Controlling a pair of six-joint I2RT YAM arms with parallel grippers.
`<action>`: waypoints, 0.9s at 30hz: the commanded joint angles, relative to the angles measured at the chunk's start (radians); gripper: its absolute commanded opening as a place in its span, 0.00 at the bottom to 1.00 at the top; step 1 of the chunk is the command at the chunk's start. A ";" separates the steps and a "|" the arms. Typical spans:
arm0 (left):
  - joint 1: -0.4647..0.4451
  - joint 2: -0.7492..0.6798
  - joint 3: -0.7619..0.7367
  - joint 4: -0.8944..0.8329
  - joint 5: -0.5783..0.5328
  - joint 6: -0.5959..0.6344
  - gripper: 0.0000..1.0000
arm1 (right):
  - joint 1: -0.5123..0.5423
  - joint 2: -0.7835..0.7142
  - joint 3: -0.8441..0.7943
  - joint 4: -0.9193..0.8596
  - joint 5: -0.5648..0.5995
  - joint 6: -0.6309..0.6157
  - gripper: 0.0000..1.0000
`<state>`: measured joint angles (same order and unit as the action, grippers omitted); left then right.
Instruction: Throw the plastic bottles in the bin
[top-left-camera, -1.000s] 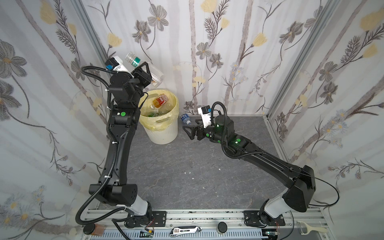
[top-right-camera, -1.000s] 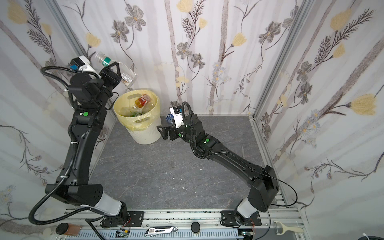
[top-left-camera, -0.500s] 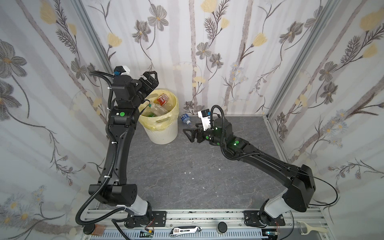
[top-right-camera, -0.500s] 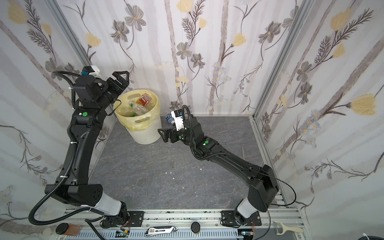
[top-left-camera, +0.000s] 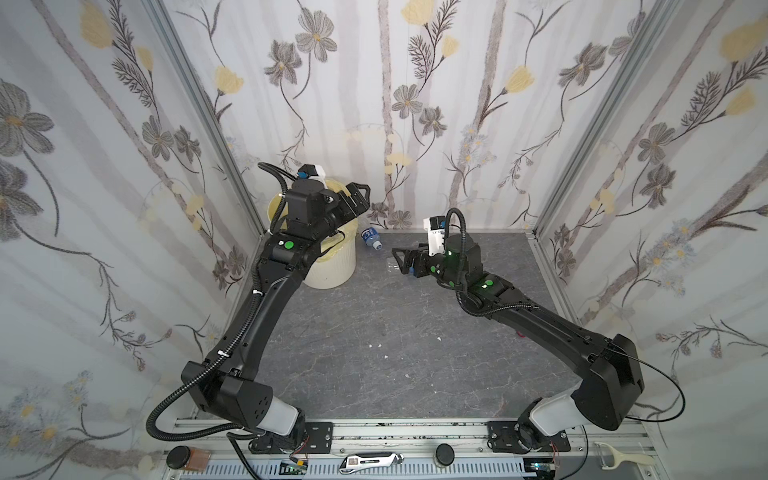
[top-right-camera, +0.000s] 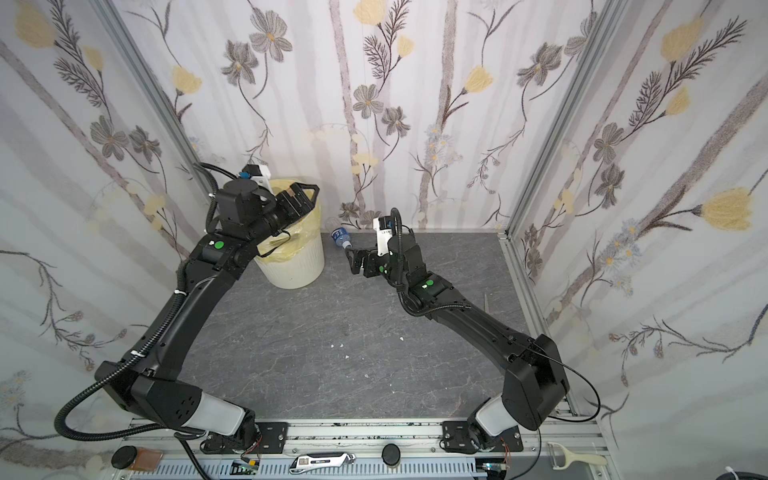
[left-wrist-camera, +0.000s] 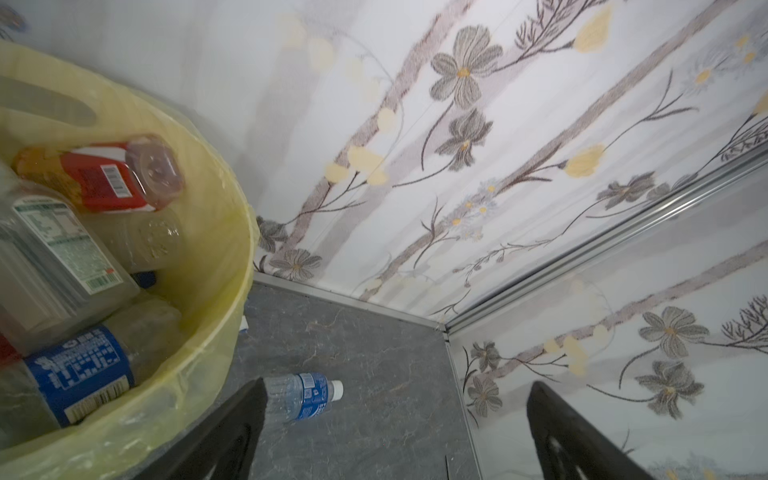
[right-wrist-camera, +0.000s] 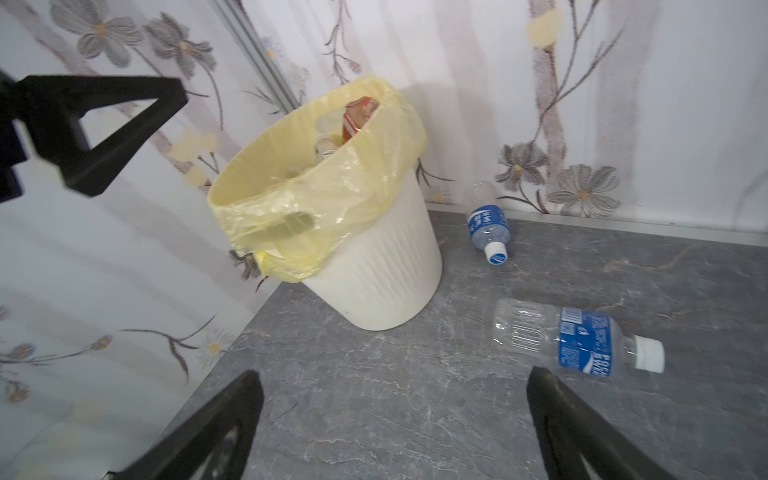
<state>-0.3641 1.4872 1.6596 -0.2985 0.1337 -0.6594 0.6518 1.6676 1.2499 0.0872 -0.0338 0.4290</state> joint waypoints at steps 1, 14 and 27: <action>-0.065 -0.008 -0.067 0.035 -0.051 0.035 1.00 | -0.059 0.029 -0.008 -0.011 0.017 0.047 1.00; -0.170 0.253 -0.104 0.030 -0.107 0.317 1.00 | -0.232 0.083 -0.105 -0.014 -0.048 0.129 1.00; -0.259 0.609 0.120 -0.056 -0.363 0.744 1.00 | -0.295 -0.052 -0.282 0.021 -0.113 0.127 1.00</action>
<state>-0.6247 2.0651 1.7481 -0.3386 -0.1436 -0.0303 0.3637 1.6424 0.9924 0.0578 -0.1165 0.5491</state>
